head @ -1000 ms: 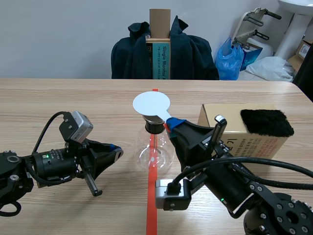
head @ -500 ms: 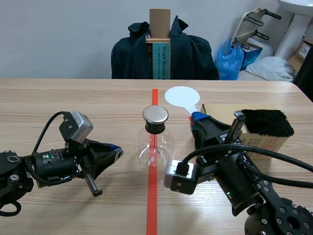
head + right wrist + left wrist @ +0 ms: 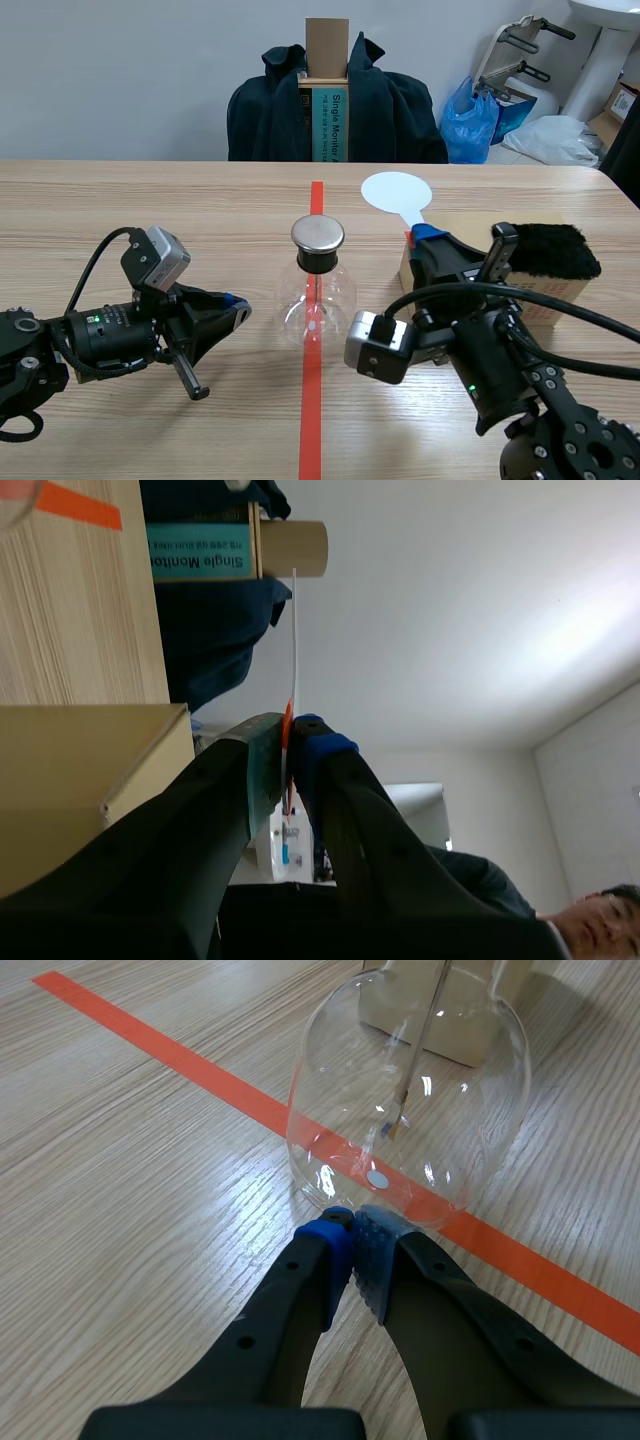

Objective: Do the electroscope experiment.
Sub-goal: 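Move the plate toward and away from the electroscope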

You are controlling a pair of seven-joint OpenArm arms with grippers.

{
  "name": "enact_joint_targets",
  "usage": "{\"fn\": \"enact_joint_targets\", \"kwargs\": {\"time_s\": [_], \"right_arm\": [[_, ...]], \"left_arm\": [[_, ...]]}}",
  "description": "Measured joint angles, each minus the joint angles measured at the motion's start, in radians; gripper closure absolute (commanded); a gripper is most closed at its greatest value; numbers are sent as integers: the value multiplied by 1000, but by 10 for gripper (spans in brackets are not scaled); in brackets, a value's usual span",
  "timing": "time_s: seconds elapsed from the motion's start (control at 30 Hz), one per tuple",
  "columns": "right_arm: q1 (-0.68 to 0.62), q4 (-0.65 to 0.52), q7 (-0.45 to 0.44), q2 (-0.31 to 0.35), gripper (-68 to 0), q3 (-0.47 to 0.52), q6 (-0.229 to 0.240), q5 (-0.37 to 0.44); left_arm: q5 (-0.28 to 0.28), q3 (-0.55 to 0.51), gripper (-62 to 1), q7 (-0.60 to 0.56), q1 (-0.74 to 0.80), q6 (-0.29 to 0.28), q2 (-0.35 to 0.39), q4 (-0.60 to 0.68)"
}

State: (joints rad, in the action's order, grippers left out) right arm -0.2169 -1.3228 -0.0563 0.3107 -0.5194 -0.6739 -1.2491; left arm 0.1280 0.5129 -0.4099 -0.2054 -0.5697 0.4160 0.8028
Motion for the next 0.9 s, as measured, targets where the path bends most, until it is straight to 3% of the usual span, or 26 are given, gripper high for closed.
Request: {"fn": "enact_joint_targets", "kwargs": {"time_s": [0.37,0.9], "right_arm": [[0,0,-279,-1,-7,0,0,-1],[0,0,-332,0,-7,0,0,-4]], "left_arm": [[0,0,-28,0,0,0,0,0],[0,0,-28,0,0,0,0,0]]}}
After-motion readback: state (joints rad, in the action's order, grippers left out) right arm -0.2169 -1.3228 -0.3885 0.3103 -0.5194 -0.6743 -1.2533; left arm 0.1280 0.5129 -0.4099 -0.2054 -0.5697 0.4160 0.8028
